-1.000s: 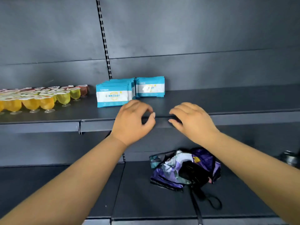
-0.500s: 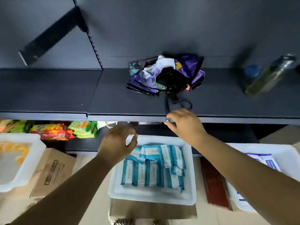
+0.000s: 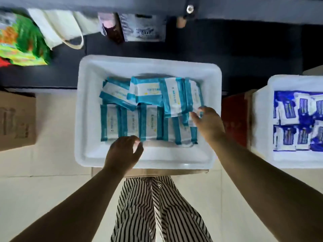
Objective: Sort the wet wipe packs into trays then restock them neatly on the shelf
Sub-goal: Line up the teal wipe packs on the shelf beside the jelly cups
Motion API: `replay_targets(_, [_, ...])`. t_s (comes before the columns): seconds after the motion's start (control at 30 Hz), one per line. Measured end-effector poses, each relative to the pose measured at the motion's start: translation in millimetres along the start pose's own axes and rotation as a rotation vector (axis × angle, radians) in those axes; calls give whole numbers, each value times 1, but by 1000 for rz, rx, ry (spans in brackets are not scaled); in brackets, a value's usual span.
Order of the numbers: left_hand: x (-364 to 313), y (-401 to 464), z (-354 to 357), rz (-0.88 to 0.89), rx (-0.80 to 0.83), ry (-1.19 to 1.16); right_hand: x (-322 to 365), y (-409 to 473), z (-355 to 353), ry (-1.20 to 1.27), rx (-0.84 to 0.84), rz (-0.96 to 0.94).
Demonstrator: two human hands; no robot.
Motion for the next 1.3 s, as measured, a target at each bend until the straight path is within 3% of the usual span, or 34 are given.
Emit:
replay_targets(0.13, [20,3,30,-160,49,0,1,34,32,182,-55,76])
replay_targets(0.2, [21,2,37,-129,27,69,5,48,47,234,-55,101])
replay_targets(0.33, [22,1,38,-155,40,37,5,57,71,159,-106,127])
replay_targets(0.47, [21,2,37,-185,47,29,-3,33,81,72,-139,16])
replay_targets(0.57, [20,2,38,-197,56,20,-14,5,86,142,-42,-55])
replay_targets(0.63, [19,3,36,-204,61,13,-18,1,84,286,-9,-6])
replay_targets(0.8, [17,5,36,-213,88,7,-14,17,77,639,82,355])
replay_targets(0.9, [17,6,36,-220,105,-7,-12,20,74,605,189,492])
replay_targets(1.03, [10,10,27,-191,92,-87,-16,5,53,655,261,474])
replay_targets(1.17, [5,39,6,-27,70,-83,-32,-18,35,701,419,441])
replay_targets(1.3, [-6,112,-15,58,-90,-75,-51,-29,22,675,166,332])
Point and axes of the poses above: each hand's wrist, its own y-axis towards the middle knuckle, its own z-axis out of the palm, x = y × z, the point moved 2 cm from there along y, towards the middle knuckle, and after that the axes turned 15 degrees about z, right-handed, at the moved point
